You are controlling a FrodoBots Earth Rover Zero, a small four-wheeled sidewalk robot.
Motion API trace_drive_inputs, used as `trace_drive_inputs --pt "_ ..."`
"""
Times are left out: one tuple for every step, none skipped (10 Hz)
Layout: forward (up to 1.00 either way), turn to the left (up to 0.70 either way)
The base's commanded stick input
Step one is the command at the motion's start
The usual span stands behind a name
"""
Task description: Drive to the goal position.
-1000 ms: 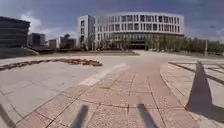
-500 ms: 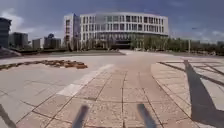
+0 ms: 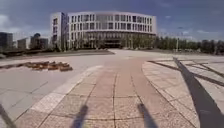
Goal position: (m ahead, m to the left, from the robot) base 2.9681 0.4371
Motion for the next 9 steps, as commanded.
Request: trace_drive_inputs --pt "0.70 0.00" --pt "0.70 0.00" --pt "0.70 0.00" --pt "0.70 0.00" --pt "0.70 0.00" --pt "0.70 0.00" --pt "0.70 0.00" --pt "0.70 0.00" --pt "0.70 -0.10"
